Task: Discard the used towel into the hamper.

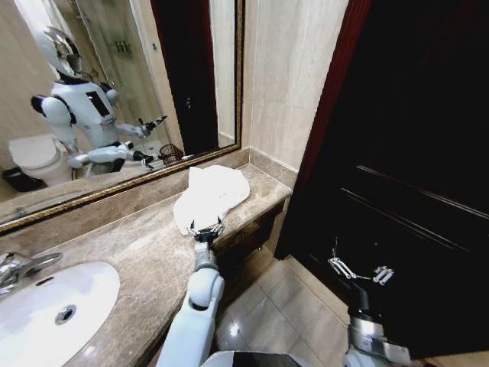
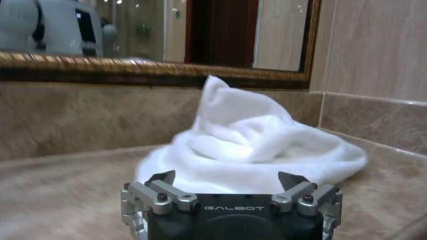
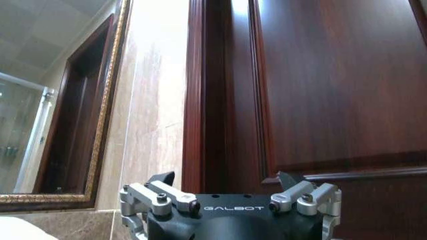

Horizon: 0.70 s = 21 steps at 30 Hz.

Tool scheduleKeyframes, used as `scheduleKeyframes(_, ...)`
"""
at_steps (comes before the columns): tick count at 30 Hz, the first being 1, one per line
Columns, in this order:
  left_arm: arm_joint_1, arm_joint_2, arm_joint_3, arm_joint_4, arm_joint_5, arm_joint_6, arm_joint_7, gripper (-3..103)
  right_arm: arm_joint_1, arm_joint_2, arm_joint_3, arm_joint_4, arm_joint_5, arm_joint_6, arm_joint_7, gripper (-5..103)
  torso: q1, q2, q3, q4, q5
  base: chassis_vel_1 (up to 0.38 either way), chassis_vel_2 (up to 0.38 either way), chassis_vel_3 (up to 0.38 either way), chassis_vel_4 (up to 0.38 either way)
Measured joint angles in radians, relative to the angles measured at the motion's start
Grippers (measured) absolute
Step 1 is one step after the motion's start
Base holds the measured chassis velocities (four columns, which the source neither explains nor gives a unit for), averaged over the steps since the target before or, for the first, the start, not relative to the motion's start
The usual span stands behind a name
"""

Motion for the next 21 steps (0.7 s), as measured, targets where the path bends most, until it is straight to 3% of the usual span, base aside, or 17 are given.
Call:
scheduleKeyframes(1,0.0,0.0,0.0,0.0,0.0,0.0,0.0,100,0.0,0.0,0.0,0.0,0.0,0.0,0.0,100,0.0,0.0,0.0,0.0,0.0,0.0,0.0,0.0,0.0)
scheduleKeyframes(4,0.019,0.085,-0.032,-0.064,-0.061,0.026,-0.002,100,0.008,0.011,-0.01,-0.016,-0.003,0.004,0.0,100,0.0,0.0,0.0,0.0,-0.0001,0.0,0.0,0.0,0.0)
scheduleKeyframes(12,0.019,0.174,-0.046,-0.097,-0.154,0.063,-0.007,100,0.012,0.013,-0.012,-0.029,-0.003,0.013,0.0,100,0.0,0.0,0.0,0.0,-0.0003,0.0,0.0,0.0,0.0)
scheduleKeyframes(17,-0.025,0.228,-0.047,-0.096,-0.27,0.118,-0.018,100,0.012,0.015,-0.013,-0.037,-0.008,0.016,0.0,100,0.0,0.0,0.0,0.0,-0.0002,0.0,0.0,0.0,0.0)
scheduleKeyframes(21,-0.096,0.276,-0.036,-0.08,-0.388,0.201,-0.031,100,0.013,0.016,-0.014,-0.039,-0.014,0.015,0.001,100,0.0,0.0,0.0,-0.0001,-0.0002,0.0,0.0,0.0,0.0)
